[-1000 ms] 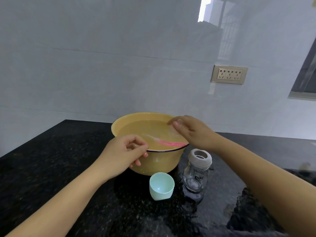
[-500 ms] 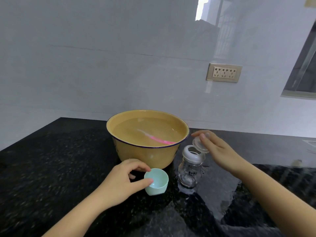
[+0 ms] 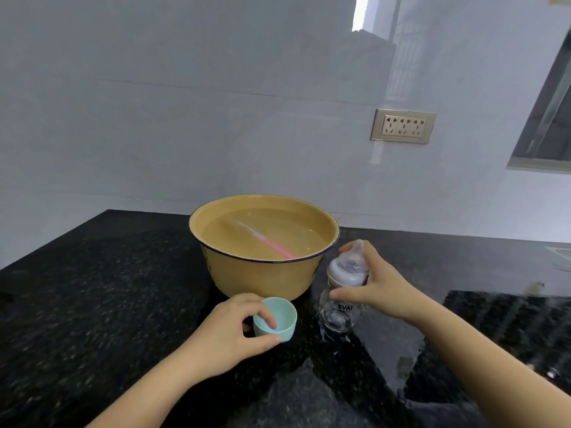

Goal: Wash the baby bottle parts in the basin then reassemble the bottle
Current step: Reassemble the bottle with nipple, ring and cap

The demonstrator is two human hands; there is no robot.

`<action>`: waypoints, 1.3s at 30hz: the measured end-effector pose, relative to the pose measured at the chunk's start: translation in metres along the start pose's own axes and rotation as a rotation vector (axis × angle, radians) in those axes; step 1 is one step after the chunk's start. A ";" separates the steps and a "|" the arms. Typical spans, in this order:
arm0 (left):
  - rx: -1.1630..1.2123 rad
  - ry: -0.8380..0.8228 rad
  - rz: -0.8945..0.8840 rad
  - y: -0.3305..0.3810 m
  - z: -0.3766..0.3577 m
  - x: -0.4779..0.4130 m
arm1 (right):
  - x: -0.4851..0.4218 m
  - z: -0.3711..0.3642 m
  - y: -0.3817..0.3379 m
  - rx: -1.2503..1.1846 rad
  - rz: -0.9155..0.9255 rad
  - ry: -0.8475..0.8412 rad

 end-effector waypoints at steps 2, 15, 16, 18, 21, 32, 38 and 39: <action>-0.013 0.008 0.005 -0.003 0.005 0.001 | 0.000 0.000 -0.002 0.008 0.028 0.025; 0.026 -0.034 0.056 -0.013 0.016 0.007 | 0.025 -0.048 -0.043 -0.089 0.159 -0.133; 0.030 -0.043 0.062 -0.014 0.015 0.008 | 0.027 -0.051 -0.046 -0.095 0.167 -0.142; 0.039 -0.054 0.062 -0.014 0.014 0.008 | 0.029 -0.056 -0.050 -0.099 0.174 -0.153; 0.045 -0.043 0.033 -0.012 0.017 0.009 | 0.030 -0.057 -0.050 -0.081 0.168 -0.151; 0.118 0.202 -0.119 0.033 0.038 0.013 | 0.028 -0.016 -0.053 -0.144 0.275 0.165; 0.197 0.148 -0.153 0.056 0.014 -0.001 | 0.026 -0.022 -0.040 -0.467 0.213 0.179; 0.202 0.123 -0.146 0.058 0.009 -0.004 | 0.027 -0.022 -0.039 -0.491 0.214 0.178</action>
Point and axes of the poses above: each hand's wrist, its own x-axis away from the middle knuckle, its own z-axis out of the back of the hand, y = z × x, the point moved 10 cm from there along -x, towards the middle knuckle, and after that the axes turned 2 degrees about y, right-handed, at the moved point
